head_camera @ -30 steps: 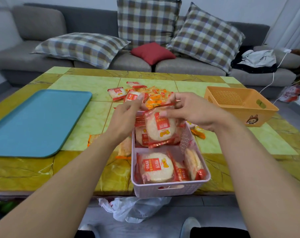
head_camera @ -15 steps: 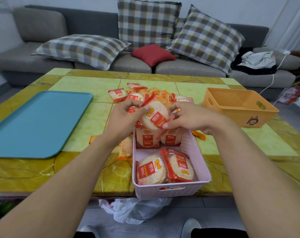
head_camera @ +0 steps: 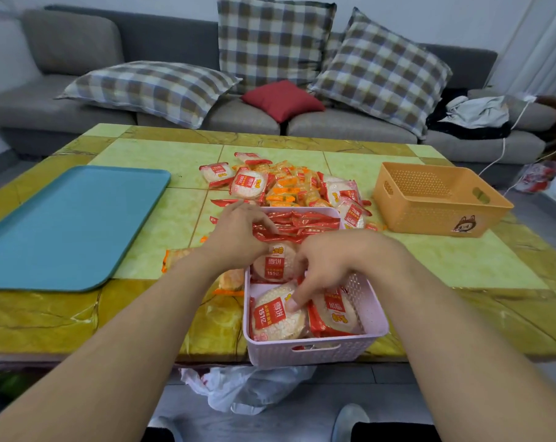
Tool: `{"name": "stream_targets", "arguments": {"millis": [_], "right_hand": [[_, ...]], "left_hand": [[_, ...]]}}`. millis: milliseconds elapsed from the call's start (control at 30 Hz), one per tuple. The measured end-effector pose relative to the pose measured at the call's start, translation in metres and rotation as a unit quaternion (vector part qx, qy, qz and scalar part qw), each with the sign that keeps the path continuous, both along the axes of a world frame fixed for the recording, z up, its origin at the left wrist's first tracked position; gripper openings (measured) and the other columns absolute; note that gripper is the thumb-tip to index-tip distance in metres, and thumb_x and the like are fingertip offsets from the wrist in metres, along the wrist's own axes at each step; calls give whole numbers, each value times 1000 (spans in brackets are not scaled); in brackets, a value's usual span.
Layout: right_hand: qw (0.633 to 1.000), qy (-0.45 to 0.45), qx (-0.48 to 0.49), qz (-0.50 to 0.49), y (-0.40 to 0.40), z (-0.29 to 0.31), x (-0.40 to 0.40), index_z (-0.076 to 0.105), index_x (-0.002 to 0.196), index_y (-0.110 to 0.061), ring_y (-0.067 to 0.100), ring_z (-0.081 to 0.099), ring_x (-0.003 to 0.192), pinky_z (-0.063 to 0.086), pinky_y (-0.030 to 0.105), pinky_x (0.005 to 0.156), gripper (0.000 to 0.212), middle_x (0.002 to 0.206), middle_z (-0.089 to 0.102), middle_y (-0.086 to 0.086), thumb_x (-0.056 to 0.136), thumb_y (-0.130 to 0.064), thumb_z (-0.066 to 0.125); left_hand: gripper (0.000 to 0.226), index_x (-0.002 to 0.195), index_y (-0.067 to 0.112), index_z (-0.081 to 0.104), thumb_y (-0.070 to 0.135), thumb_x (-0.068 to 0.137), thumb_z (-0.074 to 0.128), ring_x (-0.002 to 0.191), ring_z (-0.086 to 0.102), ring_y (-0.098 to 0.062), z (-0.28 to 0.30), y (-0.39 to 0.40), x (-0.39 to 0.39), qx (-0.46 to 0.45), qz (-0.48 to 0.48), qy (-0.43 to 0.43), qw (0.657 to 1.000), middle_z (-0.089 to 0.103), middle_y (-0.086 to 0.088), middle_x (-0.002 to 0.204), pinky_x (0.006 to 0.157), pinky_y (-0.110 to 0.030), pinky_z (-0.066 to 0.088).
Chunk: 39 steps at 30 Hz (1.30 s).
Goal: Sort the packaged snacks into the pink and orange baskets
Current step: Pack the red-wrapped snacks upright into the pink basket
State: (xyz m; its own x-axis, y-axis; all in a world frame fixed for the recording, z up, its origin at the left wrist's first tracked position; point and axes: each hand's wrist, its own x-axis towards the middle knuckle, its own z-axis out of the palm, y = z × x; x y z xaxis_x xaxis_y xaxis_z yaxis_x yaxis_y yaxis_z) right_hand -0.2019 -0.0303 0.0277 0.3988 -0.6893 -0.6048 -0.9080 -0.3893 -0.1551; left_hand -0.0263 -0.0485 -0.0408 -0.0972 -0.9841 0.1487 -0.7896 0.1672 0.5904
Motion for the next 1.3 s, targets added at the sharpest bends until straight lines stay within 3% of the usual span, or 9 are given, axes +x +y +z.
{"name": "stream_targets", "arguments": {"millis": [100,167,367,500,667,800,967,1133,1300], "right_hand": [[1000,1,-19,12,0,-6,3,72,102,-33,16,69,90,58,34,83,49,102,71,-7,66,-65,83],[999,-29,-18,15,0,-3,3,71,96,-31,15,66,88,57,32,78,43,95,70,-9,67,-58,86],[982,-173,49,-57,0,10,-11,62,85,-17,15,60,67,50,28,56,22,76,63,1,81,-18,84],[949,-272,-44,-152,-9,38,-39,63,92,-19,23,67,70,50,31,53,20,86,71,9,84,-11,79],[923,-214,-255,-192,-20,47,-50,62,98,-30,24,68,80,55,37,68,24,98,72,1,81,-20,77],[935,-175,-267,-155,-18,25,-35,69,121,-30,19,61,93,52,31,79,36,114,68,-5,87,-18,72],[944,-150,-266,-126,-29,0,-29,70,122,-34,19,66,106,57,38,90,43,123,70,-4,83,-21,81],[944,-113,-296,-95,-34,-18,-27,71,112,-40,20,65,97,49,30,70,37,113,70,-3,80,-23,81],[930,-105,-347,-60,-30,-21,-28,69,111,-40,20,62,103,44,31,75,44,108,68,-8,74,-25,87]], "left_hand": [[41,94,33,66,13,66,88,125,48,-30,-1,2,-3,10,21,33,999,60,-2,120,105,-48,44],[48,96,35,63,13,60,87,114,53,-28,-1,1,-3,17,28,55,998,59,-2,114,95,-48,51],[74,119,34,63,21,49,83,122,52,-27,-4,1,-6,38,17,93,995,54,-1,128,97,-49,52],[74,124,42,58,11,63,86,142,35,-31,-1,2,-10,36,24,76,996,35,-7,152,109,-50,43],[112,155,31,31,17,62,93,151,15,-31,4,3,-13,83,36,-13,996,13,-2,166,117,-51,32],[122,160,30,15,19,65,91,151,14,-32,3,-1,-16,88,35,-106,990,14,-3,167,121,-48,25],[115,161,28,11,8,71,80,150,17,-33,1,-2,-20,74,42,-158,984,18,-4,165,120,-47,28],[111,160,29,11,10,73,78,150,16,-33,2,-3,-20,88,41,-158,983,15,-4,165,119,-49,29],[114,160,31,10,18,72,81,150,16,-32,0,-1,-20,82,43,-172,981,14,-3,165,120,-49,28]]}}
